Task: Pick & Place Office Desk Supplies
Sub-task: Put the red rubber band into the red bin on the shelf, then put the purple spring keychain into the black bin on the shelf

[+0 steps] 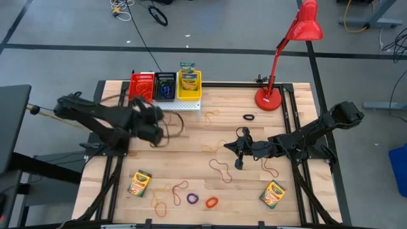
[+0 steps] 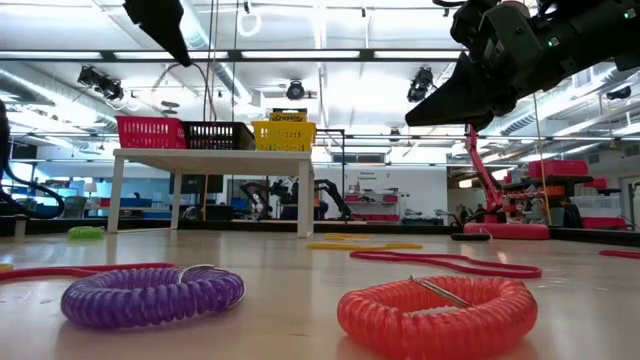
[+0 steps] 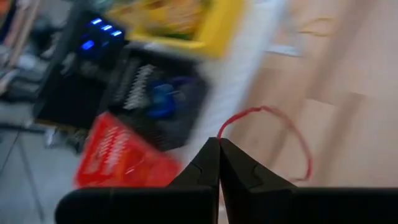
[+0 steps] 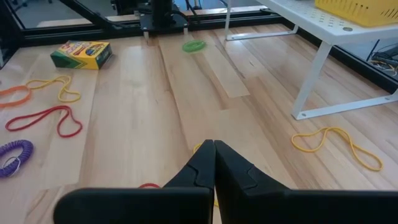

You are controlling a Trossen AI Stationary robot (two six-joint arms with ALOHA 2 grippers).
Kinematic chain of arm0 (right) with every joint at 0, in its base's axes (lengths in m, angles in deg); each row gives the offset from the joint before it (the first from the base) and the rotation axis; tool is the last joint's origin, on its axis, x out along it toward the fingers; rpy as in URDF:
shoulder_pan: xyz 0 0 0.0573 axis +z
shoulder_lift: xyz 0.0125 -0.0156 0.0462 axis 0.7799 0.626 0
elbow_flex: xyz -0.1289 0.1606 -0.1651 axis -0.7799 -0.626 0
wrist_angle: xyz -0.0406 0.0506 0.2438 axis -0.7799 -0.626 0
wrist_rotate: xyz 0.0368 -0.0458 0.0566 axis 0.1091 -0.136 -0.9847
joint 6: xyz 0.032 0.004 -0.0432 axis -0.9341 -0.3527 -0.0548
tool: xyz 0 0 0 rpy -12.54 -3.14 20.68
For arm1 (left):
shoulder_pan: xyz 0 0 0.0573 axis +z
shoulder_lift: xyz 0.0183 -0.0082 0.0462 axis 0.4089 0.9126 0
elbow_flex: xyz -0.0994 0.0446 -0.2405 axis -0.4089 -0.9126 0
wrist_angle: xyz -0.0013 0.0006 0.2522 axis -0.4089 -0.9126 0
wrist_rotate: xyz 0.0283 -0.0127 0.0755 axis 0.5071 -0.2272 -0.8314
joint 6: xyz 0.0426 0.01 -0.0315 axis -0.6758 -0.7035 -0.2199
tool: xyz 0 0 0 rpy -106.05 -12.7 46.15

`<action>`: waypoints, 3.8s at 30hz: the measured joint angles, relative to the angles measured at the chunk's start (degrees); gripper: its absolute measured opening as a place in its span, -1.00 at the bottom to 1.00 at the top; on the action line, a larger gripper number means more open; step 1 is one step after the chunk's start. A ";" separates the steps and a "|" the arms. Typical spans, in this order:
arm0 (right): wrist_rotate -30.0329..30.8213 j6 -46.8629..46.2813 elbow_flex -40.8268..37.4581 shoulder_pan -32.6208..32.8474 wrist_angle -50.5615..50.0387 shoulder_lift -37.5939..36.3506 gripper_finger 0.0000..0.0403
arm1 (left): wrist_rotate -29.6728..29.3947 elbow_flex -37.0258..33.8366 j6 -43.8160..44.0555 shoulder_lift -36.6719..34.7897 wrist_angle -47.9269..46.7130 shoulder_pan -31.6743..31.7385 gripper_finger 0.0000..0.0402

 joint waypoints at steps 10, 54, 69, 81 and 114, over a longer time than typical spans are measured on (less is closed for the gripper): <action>0.02 0.01 0.00 -0.01 0.00 0.00 -0.98 | -8.60 0.00 0.17 -9.15 -4.73 14.60 -0.98; 0.00 -0.01 0.00 -0.01 0.00 0.00 -0.98 | 19.38 -0.02 -18.49 -10.30 9.19 54.33 -0.60; 0.00 0.00 0.00 -0.01 0.00 0.00 -0.98 | 26.27 -0.02 -14.71 -7.38 8.40 54.33 0.05; 0.00 0.02 0.00 0.00 0.00 0.00 -0.98 | 17.89 1.06 -18.92 -5.19 9.04 52.34 0.12; 0.00 0.00 0.00 0.00 0.00 0.00 -0.98 | 21.05 2.93 -19.54 -8.50 16.28 27.16 -0.25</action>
